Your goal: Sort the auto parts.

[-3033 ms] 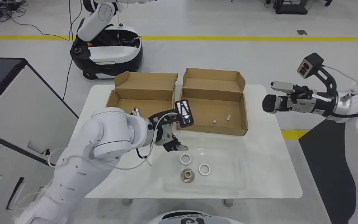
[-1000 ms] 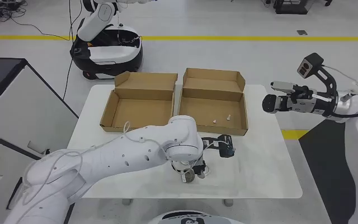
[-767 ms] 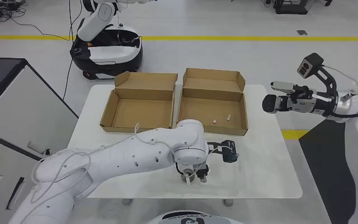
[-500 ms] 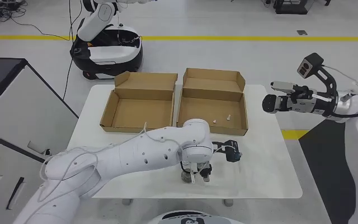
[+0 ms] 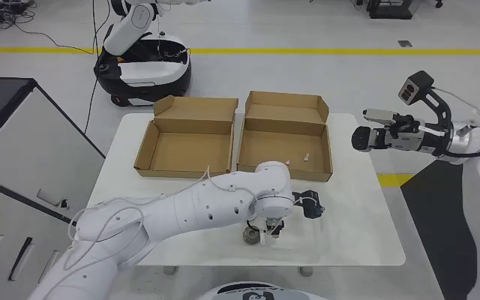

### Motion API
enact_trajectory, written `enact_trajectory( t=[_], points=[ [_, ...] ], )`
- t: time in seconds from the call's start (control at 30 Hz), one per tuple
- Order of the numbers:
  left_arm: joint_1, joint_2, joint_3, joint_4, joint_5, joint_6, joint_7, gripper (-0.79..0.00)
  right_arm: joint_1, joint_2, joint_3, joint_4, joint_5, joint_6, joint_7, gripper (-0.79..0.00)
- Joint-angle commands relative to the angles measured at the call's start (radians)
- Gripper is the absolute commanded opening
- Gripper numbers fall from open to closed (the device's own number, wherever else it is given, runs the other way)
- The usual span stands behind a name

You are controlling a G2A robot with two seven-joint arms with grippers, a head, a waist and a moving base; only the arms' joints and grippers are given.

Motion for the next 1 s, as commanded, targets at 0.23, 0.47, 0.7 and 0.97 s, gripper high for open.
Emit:
enact_trajectory(
  t=[0.23,0.47,0.7,0.97],
  points=[
    [0.02,-0.025,0.0,0.035,0.037,-0.006,-0.018,-0.369,0.0,0.0,0.0,0.0,0.0,0.0,0.0,0.0],
    [0.03,-0.038,0.0,0.052,0.054,-0.009,-0.027,-0.403,0.0,0.0,0.0,0.0,0.0,0.0,0.0,0.0],
    [0.042,-0.05,0.0,0.062,0.076,-0.013,-0.037,-0.416,0.0,0.0,0.0,0.0,0.0,0.0,0.0,0.0],
    [0.046,-0.063,0.0,0.085,0.098,-0.015,-0.037,-0.431,0.0,0.0,0.0,0.0,0.0,0.0,0.0,0.0]
  ],
)
